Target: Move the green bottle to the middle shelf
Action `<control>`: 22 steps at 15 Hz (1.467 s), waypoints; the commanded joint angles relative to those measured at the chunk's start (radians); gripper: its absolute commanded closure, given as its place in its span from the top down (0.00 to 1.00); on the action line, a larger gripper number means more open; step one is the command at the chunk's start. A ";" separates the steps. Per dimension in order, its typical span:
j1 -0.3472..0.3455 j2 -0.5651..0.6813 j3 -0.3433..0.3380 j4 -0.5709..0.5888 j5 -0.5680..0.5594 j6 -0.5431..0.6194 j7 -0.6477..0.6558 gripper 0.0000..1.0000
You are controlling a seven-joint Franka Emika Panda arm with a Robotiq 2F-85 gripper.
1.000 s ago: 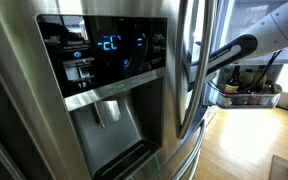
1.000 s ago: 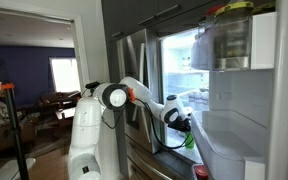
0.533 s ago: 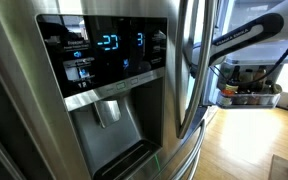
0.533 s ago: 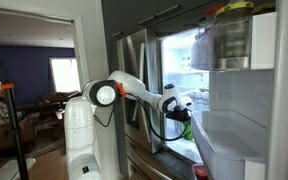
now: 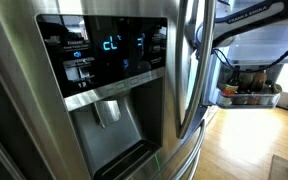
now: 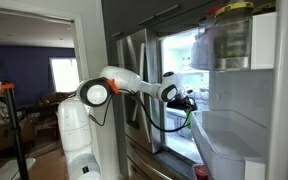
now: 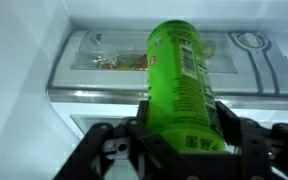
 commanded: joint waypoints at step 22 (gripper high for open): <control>0.012 0.394 0.044 0.560 0.015 -0.039 0.088 0.40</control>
